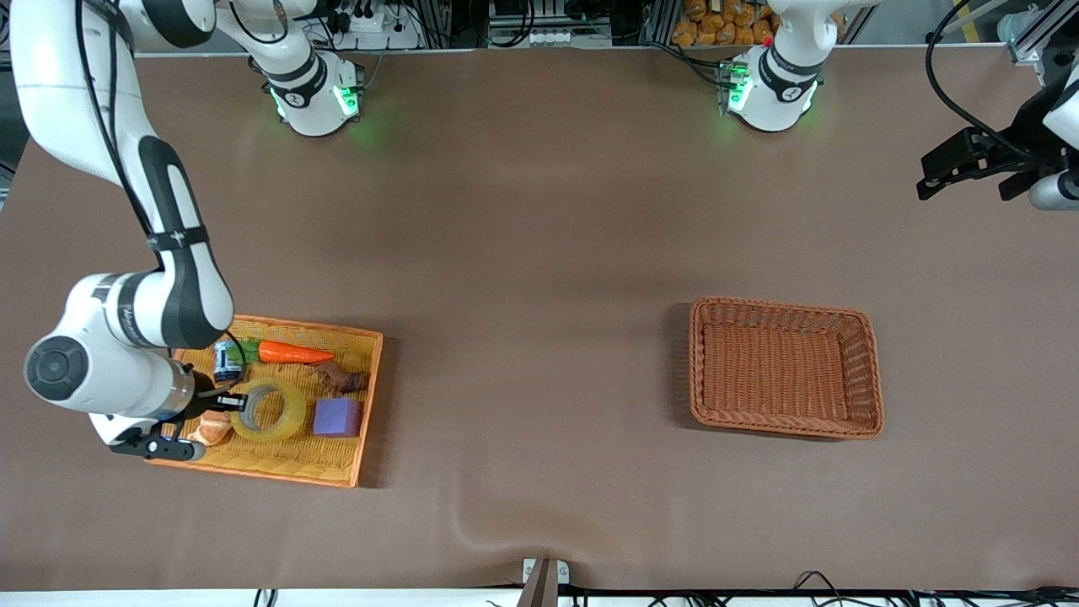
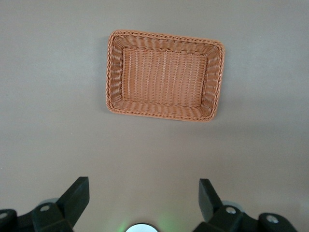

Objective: Transfer tape with both arms
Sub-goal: 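Close the right gripper on the rim of the yellow tape roll, then lift the tape roll and carry it toward the brown basket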

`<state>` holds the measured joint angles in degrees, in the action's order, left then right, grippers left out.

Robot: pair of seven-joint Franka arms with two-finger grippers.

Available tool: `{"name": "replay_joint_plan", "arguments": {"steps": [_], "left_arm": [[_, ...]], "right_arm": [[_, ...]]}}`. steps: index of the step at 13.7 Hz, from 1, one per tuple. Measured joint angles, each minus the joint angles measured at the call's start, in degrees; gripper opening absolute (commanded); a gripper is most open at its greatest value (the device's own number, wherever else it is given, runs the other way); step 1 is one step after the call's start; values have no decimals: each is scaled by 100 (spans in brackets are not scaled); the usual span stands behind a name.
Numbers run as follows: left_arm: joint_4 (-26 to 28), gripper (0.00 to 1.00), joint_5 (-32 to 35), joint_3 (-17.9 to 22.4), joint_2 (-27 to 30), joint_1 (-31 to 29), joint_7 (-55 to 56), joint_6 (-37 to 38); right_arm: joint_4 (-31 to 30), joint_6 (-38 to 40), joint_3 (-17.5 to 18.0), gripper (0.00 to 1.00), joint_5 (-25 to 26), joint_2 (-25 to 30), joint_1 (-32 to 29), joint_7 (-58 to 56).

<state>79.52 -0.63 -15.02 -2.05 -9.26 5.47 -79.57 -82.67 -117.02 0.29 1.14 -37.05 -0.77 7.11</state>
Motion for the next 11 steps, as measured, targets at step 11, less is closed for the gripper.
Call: {"name": "replay_joint_plan", "arguments": {"steps": [11], "left_arm": [[6,100,0,-64,-28,28,0,0]], "right_arm": [[142,1065,634,18,-58,564,1060,2983]]}}
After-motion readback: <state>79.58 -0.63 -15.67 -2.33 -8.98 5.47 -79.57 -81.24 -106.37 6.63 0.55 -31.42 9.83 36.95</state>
